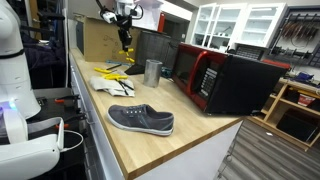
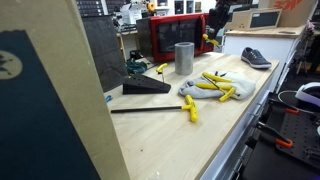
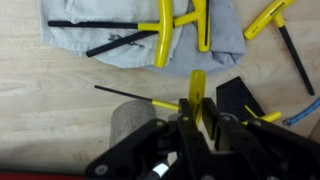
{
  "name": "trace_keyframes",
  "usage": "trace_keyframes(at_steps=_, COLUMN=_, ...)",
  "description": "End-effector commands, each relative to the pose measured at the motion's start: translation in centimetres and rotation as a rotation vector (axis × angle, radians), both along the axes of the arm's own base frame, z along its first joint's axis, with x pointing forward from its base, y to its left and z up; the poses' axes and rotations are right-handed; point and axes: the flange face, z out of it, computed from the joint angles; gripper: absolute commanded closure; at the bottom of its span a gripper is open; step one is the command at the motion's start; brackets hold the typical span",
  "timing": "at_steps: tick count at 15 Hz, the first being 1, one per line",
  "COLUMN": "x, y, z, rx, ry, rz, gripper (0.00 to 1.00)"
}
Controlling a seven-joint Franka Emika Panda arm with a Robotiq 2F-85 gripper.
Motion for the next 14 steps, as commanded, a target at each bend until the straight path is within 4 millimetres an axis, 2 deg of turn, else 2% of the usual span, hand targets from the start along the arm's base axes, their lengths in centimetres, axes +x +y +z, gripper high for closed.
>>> trace_keyframes(at_steps=1, x=1.2, y=-1.5, z=3.8, rx=0.108, ry=-0.051, rz=-0.024, gripper=0.95)
trace_keyframes(at_steps=8, x=3.3, y=-4.6, z=7.2, rx=0.311, ry=-0.131, rz=-0.068, gripper=0.95)
trace_keyframes(at_steps=14, x=5.8, y=-6.8, z=7.8, rx=0.439, ry=-0.156, rz=-0.079, gripper=0.95)
